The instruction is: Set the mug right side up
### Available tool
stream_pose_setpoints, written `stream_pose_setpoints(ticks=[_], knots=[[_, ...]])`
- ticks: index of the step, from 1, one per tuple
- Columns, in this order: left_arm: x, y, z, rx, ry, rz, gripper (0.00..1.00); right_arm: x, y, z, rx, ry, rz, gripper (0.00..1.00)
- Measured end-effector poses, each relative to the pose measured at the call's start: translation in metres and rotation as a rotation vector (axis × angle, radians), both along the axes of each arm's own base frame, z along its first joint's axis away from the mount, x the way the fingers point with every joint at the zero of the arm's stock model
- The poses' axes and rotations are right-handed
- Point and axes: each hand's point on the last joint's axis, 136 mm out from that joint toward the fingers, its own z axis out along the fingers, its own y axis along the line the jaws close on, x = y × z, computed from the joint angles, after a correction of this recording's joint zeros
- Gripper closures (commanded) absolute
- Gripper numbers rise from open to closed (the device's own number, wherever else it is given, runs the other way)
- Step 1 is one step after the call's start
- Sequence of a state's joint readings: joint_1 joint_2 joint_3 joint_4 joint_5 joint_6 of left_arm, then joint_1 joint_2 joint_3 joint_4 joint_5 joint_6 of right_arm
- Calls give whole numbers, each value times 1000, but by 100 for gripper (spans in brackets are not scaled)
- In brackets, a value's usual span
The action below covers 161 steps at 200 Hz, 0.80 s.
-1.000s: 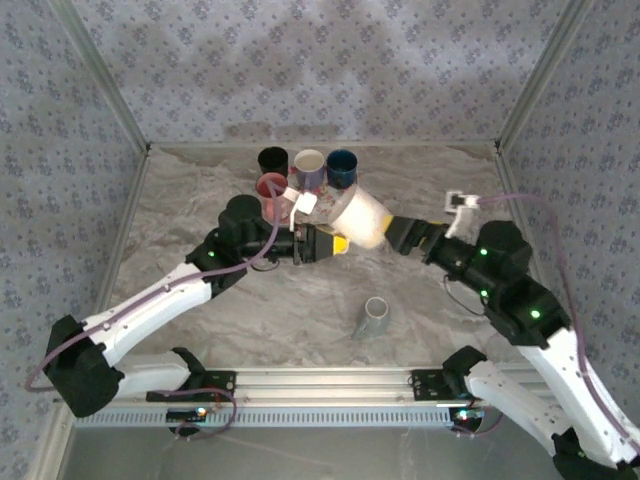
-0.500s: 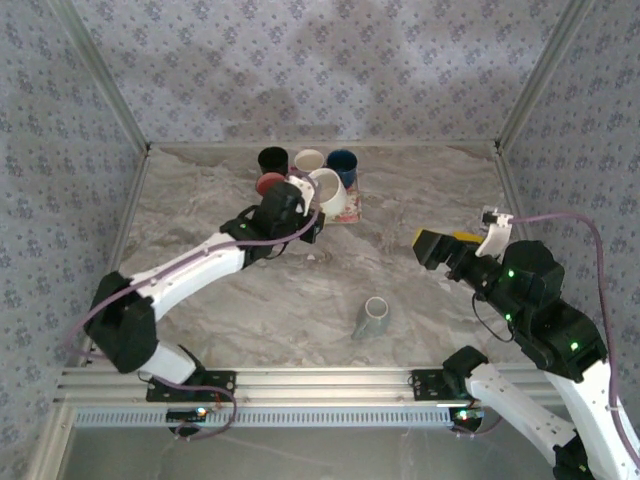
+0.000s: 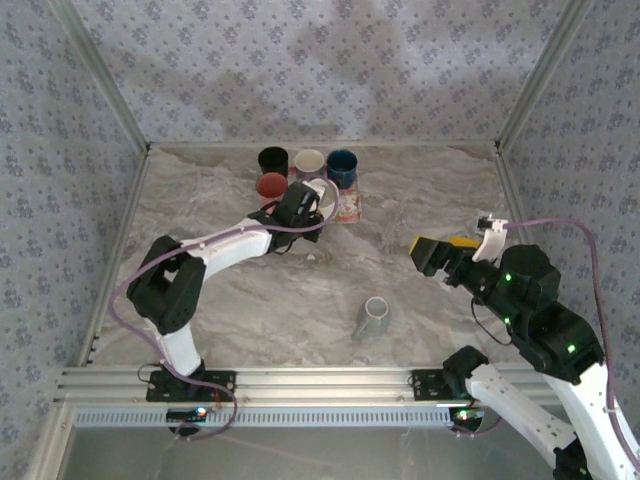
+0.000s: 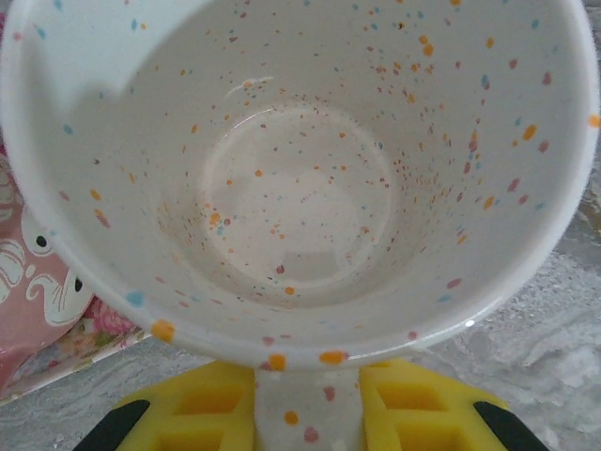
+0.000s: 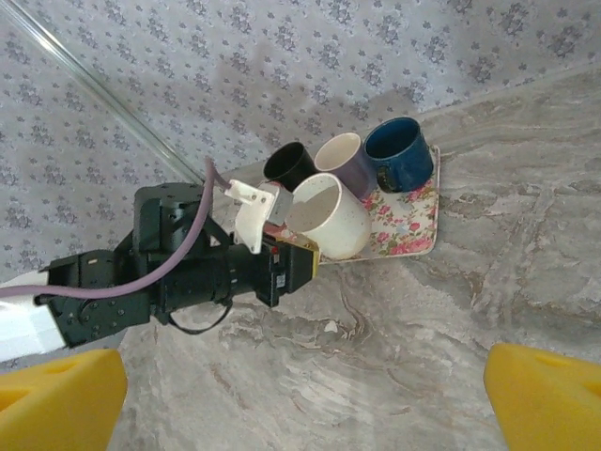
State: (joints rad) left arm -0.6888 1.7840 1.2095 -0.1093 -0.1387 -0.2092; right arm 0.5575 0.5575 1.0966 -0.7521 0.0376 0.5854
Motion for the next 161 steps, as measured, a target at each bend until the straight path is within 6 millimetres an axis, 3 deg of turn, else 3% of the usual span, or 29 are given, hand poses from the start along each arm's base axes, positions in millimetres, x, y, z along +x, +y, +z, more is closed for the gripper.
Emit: stream_pose_setpoints(ticks=[84,161], knots=[[19,11,-34,13,39,35,100,0,5,-20,-1,18,26,0],[32,12,-38,18,41,55,100,5,9,-35,-7,37,24,0]])
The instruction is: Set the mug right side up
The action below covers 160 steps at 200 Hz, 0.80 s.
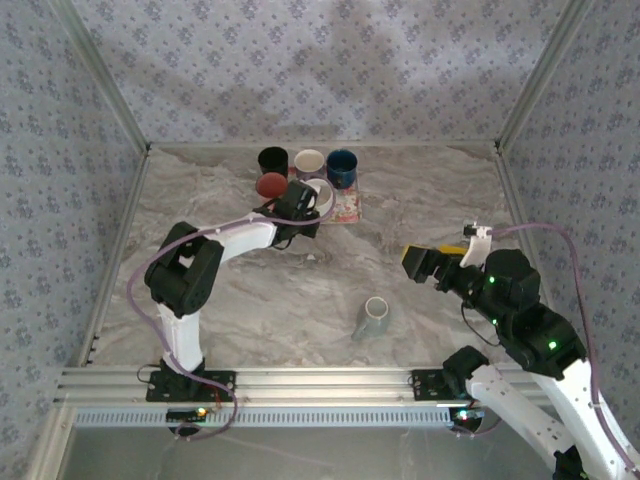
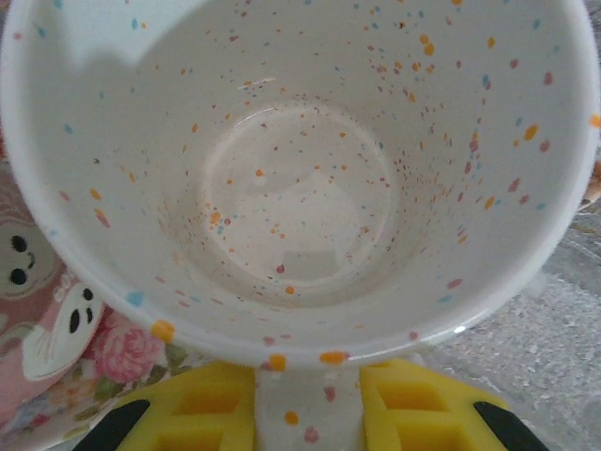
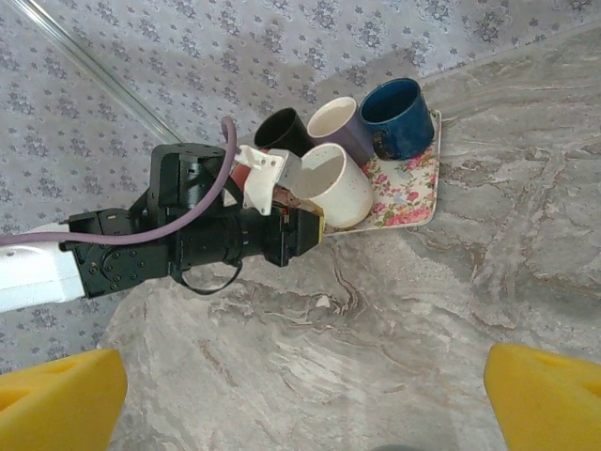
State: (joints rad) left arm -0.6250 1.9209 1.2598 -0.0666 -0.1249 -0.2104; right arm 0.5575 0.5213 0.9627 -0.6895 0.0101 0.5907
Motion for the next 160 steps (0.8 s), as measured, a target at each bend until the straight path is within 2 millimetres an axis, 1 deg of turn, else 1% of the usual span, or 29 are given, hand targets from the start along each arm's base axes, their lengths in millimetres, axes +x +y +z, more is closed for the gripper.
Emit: stream_pose_setpoints(ticks=[36,91,117,145,160], knots=[[3,12,-4,13,18,27,100,0,0,2,10,-4,-2,0],[5,20,-6,30,22,50,99,1,0,0,17,-1,-5,0],[4,21,-6,33,23,53,90,1,1,-4,12,8,-5,0],[6,20,-6,33,22,53,80,2,1,-4,18,10,-7,0],[6,19,-7,34,24,53,72,2,1,-4,18,10,-7,0]])
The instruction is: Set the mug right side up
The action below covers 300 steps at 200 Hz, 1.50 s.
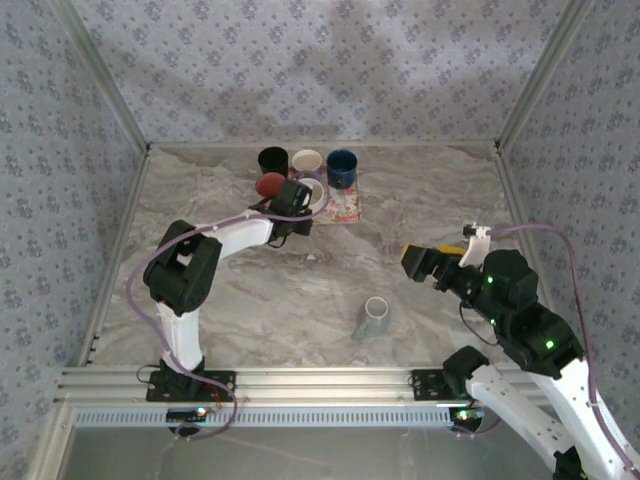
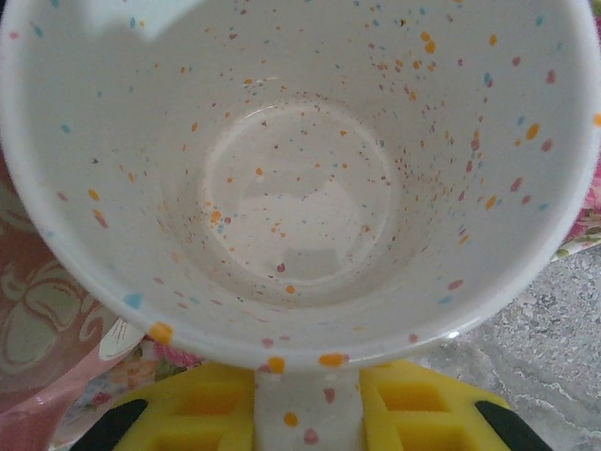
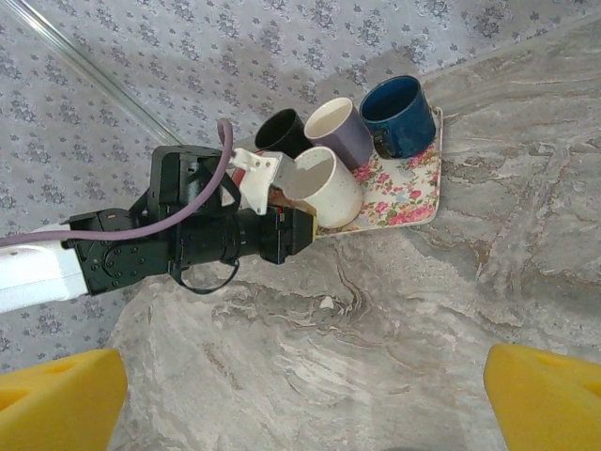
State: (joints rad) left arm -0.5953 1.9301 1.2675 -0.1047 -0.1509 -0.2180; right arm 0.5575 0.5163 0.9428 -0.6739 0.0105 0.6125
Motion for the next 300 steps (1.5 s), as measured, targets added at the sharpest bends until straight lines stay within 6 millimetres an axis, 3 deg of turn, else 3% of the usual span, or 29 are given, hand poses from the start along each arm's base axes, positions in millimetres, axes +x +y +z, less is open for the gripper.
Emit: stream_pose_setpoints(ticks=[41,92,118,151,203,235,256,300], knots=[[5,1,5,-7,-19,22,53,-1,-1,0,2,-3,0,0],[4,1,16,-34,-33,38,52,-3,-1,-2,3,-4,3,0],[-2,3,44,-72,-74,42,51,-4,1,-3,10,3,16,0],[-13,6,101,-134,-159,48,52,-2,3,-8,19,36,13,1],[-56,32,185,-160,-267,60,52,10,1,-53,-121,341,-107,0],[-93,41,229,-175,-338,-3,52,4,5,-83,-232,526,-196,0],[-114,48,239,-187,-371,-32,52,-7,12,-107,-287,671,-267,0],[-139,60,233,-165,-398,-68,51,-26,35,-155,-305,897,-403,0]])
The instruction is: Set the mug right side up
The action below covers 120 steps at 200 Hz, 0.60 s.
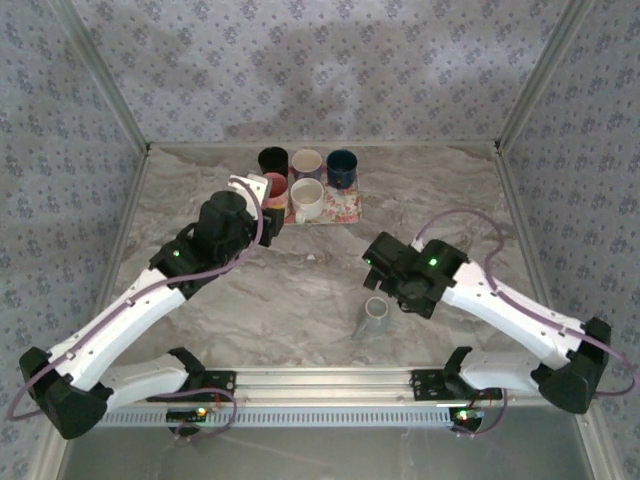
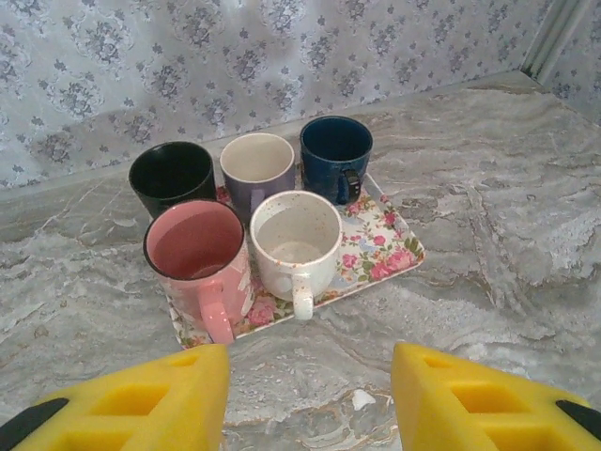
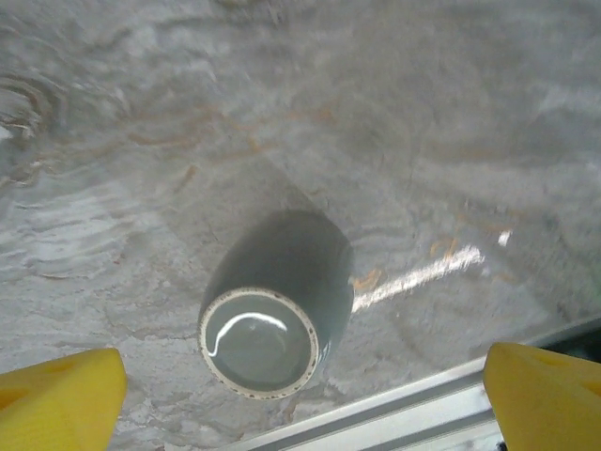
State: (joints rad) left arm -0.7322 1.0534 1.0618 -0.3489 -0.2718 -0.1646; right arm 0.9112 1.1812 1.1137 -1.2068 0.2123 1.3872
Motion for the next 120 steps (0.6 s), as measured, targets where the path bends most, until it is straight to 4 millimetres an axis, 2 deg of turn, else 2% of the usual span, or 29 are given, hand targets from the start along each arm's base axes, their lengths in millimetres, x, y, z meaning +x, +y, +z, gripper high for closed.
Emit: stream_pose_setpoints(ticks=[58,120], knots=[[-26,-13,19,47,-90,-82,49,0,21,-26,7,58,-120,0],[-29,-4,29,54,-132,-64,49,-1,27,-45,12,81,-195,0]])
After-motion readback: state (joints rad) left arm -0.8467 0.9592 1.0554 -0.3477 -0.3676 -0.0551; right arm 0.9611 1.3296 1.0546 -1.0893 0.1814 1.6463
